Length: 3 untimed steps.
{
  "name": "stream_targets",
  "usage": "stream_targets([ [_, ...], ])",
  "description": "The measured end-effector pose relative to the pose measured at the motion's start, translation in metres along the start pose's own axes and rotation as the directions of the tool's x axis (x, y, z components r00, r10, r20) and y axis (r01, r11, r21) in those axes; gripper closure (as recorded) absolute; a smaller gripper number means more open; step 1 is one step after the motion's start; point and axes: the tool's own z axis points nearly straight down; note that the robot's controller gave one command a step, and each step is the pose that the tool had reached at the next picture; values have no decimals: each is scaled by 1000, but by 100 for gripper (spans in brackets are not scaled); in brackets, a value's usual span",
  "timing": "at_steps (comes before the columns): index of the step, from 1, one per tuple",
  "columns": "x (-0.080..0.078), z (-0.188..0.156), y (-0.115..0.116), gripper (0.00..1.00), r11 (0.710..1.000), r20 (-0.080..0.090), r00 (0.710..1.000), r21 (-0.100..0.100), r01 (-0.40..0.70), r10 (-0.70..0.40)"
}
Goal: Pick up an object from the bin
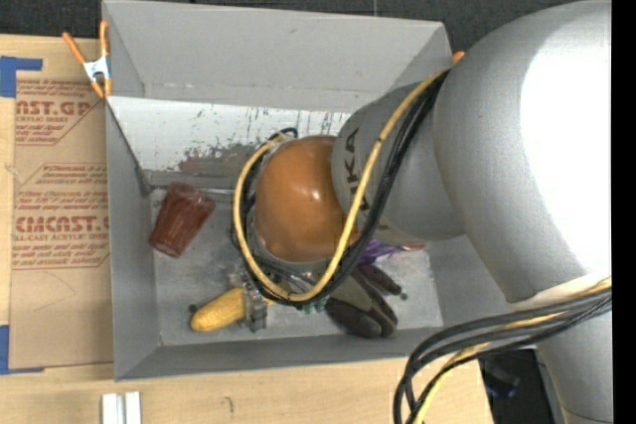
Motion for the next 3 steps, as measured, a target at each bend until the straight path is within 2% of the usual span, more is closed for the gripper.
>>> stream_targets([
  [2, 1, -1, 0, 100, 1000, -3, 1000, -1, 0, 0],
  [3, 0, -54, 14, 100, 940, 0, 940, -2, 342, -342],
])
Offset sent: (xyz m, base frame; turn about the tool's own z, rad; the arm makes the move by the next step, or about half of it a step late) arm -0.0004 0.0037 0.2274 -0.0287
